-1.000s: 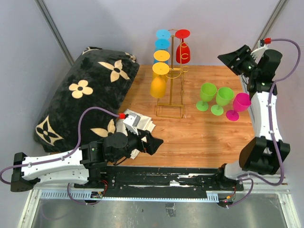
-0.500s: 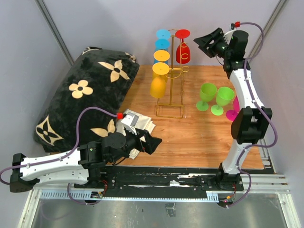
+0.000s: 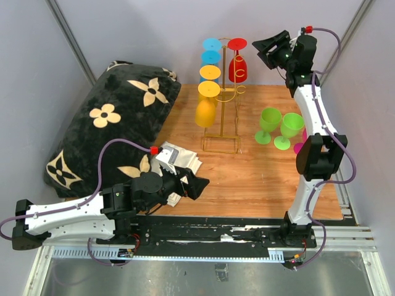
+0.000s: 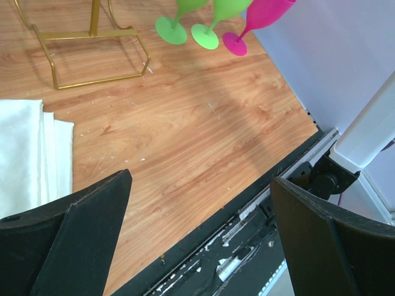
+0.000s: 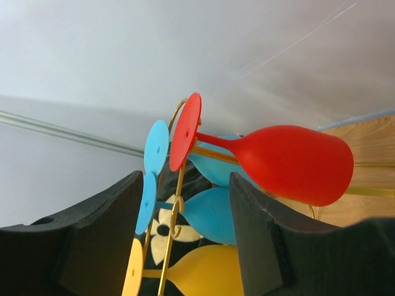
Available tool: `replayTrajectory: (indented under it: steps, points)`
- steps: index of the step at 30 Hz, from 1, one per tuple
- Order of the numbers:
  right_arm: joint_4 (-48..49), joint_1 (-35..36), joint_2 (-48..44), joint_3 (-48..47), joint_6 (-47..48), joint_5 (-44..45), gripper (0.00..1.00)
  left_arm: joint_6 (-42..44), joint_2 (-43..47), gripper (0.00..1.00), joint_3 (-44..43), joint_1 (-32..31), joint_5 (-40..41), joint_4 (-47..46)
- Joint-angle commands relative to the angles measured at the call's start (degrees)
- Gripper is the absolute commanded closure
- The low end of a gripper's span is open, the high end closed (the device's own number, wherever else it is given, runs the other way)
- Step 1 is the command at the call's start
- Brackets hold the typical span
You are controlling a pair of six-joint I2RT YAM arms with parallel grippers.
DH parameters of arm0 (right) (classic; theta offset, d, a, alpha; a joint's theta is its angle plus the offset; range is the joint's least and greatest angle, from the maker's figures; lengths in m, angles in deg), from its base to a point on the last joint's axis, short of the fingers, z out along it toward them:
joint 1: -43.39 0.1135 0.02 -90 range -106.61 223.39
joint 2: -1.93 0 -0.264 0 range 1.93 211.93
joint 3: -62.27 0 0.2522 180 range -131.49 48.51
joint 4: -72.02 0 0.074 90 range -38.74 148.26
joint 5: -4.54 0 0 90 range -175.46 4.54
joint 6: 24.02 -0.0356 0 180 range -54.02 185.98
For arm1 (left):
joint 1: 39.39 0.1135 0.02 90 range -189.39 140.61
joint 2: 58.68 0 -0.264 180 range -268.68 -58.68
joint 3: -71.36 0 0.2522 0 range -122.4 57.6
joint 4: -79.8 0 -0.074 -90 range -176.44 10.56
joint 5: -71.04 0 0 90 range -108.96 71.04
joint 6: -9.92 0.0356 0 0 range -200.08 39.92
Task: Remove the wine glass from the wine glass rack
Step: Pick up the wine glass from the wine rack.
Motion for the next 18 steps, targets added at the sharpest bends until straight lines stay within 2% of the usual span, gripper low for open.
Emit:
replayTrajectory:
  steps: [1,9,18]
  points:
    - [0.9,1.3,2.6,-3.6,-2.4,2.3,0.41,0.3,1.0,0.00,-1.1,0.1,2.1,0.0]
    - [-1.8,2.5,6.9,-9.9,-3.1,1.7,0.43,0.1,0.7,0.00,-1.1,0.1,2.1,0.1]
    - [-1.6,3.1,8.4,-12.3,-4.5,3.3,0.48,-0.5,0.5,0.00,-1.2,0.1,2.2,0.4]
